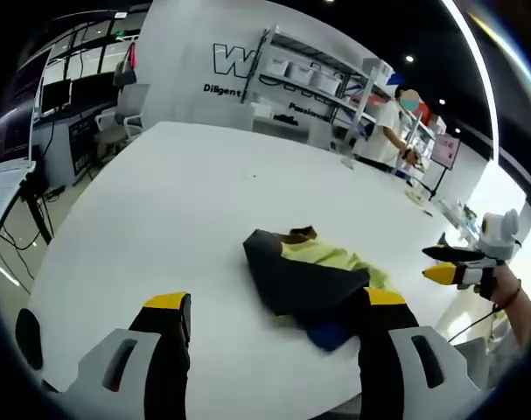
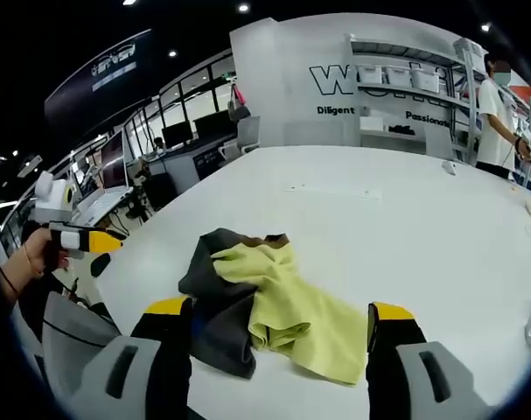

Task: Fold the garment on the visible template until the final outline fits inside the template.

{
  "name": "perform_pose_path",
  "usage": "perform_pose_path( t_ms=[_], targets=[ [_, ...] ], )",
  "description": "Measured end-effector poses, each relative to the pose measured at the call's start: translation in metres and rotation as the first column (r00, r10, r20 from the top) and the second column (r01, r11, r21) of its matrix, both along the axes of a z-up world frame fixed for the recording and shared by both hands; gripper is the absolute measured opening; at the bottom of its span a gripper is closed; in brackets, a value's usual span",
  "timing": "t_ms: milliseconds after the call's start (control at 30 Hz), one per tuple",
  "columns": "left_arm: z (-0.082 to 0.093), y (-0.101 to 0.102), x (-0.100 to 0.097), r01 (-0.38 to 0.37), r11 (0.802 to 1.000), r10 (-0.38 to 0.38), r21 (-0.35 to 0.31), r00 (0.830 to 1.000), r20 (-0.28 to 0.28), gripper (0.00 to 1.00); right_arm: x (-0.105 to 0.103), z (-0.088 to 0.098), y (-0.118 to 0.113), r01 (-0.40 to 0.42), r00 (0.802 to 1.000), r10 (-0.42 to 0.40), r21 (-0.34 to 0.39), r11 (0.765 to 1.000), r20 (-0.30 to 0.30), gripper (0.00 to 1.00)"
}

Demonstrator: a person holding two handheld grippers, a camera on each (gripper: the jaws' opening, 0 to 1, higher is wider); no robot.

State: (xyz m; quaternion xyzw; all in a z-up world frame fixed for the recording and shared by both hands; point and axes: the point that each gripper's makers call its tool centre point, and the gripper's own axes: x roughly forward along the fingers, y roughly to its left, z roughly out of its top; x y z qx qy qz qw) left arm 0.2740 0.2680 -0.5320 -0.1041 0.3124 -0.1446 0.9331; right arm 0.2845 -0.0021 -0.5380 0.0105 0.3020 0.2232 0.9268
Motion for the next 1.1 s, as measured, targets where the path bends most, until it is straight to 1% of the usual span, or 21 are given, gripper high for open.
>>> perform_pose_path(
  t_ms=[33,167,233,400,467,500,567,600,733,867,967,1100],
  targets=[
    [0.000,-0.003,0.007,-0.002,1.000,0.002,0.000,1.000,-0.006,0.78,0.004,-0.001,-0.001,0.001,1.000,-0.001,-0.004,1.000,-0.001,0.80],
    [0.000,-0.006,0.015,-0.004,1.000,0.004,0.002,1.000,-0.004,0.77,0.013,-0.007,-0.002,-0.010,1.000,0.010,-0.017,1.000,-0.006,0.77],
    [-0.001,-0.008,0.017,-0.004,1.000,0.004,-0.004,1.000,0.000,0.77,0.016,-0.010,0.000,-0.024,1.000,0.024,-0.028,0.999,-0.003,0.76],
    [-0.011,-0.010,0.022,-0.001,1.000,0.001,-0.006,1.000,-0.030,0.76,0.021,-0.018,0.003,-0.046,0.999,0.046,-0.028,0.999,-0.021,0.72],
    [-0.012,-0.012,0.024,-0.001,1.000,0.001,-0.013,1.000,-0.029,0.75,0.021,-0.021,0.004,-0.054,0.998,0.053,-0.030,0.998,-0.026,0.72],
    [-0.014,-0.013,0.024,-0.002,1.000,0.001,-0.016,0.999,-0.039,0.75,0.022,-0.023,0.004,-0.055,0.998,0.054,-0.033,0.998,-0.024,0.71],
    [-0.016,-0.015,0.025,0.000,1.000,-0.001,-0.019,0.999,-0.043,0.75,0.024,-0.026,0.005,-0.063,0.998,0.062,-0.037,0.997,-0.023,0.69],
    [-0.019,-0.018,0.026,0.003,1.000,-0.005,-0.025,0.998,-0.057,0.74,0.025,-0.027,0.006,-0.064,0.998,0.063,-0.037,0.997,-0.023,0.68],
    [-0.024,-0.030,0.027,0.031,0.999,-0.032,-0.021,0.998,-0.057,0.74,0.027,-0.033,0.009,-0.075,0.997,0.074,-0.045,0.996,-0.017,0.66],
    [-0.031,-0.038,0.026,0.055,0.998,-0.056,-0.012,0.996,-0.073,0.73,0.028,-0.037,0.017,-0.107,0.994,0.106,-0.049,0.993,-0.013,0.66],
    [-0.034,-0.042,0.026,0.064,0.998,-0.065,-0.015,0.995,-0.082,0.73,0.029,-0.041,0.024,-0.137,0.991,0.137,-0.068,0.988,-0.012,0.65],
    [-0.036,-0.043,0.026,0.073,0.997,-0.073,-0.008,0.994,-0.081,0.72,0.025,-0.043,0.040,-0.191,0.982,0.191,-0.051,0.980,-0.015,0.57]
  ],
)
